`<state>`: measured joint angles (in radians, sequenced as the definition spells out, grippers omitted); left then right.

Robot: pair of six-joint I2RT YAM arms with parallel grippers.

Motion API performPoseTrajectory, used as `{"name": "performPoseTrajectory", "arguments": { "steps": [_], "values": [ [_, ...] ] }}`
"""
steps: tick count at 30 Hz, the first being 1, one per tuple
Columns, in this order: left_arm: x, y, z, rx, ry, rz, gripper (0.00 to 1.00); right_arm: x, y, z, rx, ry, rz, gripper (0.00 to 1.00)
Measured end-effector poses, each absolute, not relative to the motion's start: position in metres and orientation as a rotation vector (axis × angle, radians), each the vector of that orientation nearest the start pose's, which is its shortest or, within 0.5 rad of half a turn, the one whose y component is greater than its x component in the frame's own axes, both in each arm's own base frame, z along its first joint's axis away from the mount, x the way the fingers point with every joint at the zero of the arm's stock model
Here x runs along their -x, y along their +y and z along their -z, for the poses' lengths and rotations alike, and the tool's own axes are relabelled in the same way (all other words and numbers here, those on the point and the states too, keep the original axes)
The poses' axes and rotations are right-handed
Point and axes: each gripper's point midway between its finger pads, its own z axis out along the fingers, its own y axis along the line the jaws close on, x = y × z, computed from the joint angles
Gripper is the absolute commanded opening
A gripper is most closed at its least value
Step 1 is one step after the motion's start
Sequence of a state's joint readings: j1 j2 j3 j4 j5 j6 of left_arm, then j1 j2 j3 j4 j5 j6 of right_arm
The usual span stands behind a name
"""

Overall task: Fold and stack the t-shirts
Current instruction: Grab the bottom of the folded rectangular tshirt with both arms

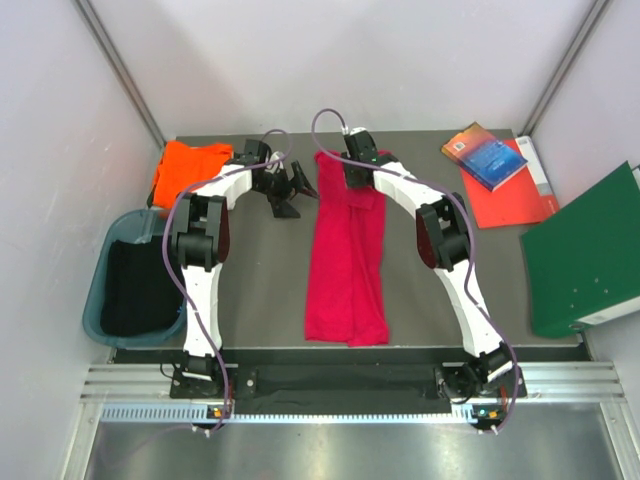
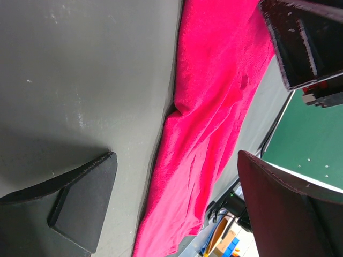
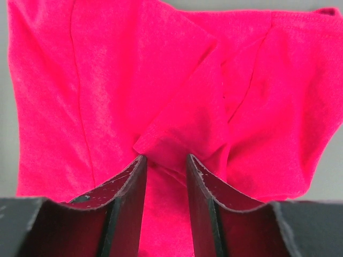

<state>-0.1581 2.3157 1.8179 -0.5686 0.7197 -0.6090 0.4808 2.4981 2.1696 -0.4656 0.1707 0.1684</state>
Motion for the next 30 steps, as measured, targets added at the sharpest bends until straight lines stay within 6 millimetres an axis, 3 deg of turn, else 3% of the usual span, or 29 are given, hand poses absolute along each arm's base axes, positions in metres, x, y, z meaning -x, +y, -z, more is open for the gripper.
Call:
{"name": "performPoseTrajectory", "arguments": {
  "steps": [3, 4, 10, 22, 29, 30],
  "values": [
    [-0.476, -0.212, -0.060, 0.350, 2.691, 1.203, 0.99, -0.570, 0.271, -0.049, 0.279, 2.324, -0.121, 0.30],
    [-0.476, -0.211, -0.060, 0.349, 2.693, 1.203, 0.99, -0.572, 0.271, -0.051, 0.272, 2.319, -0.124, 0.22],
    [-0.476, -0.211, -0.060, 0.349, 2.696, 1.203, 0.99, -0.579, 0.263, -0.049, 0.231, 2.316, -0.126, 0.06],
    [-0.474, -0.211, -0.060, 0.345, 2.701, 1.200, 0.99, -0.584, 0.255, -0.045, 0.190, 2.302, -0.120, 0.00],
    [-0.473, -0.211, -0.059, 0.332, 2.705, 1.198, 0.99, -0.594, 0.222, -0.062, 0.107, 2.256, -0.022, 0.02],
    [-0.473, -0.211, -0.059, 0.330, 2.705, 1.198, 0.99, -0.598, 0.214, -0.065, 0.090, 2.248, -0.004, 0.30]
  ]
}}
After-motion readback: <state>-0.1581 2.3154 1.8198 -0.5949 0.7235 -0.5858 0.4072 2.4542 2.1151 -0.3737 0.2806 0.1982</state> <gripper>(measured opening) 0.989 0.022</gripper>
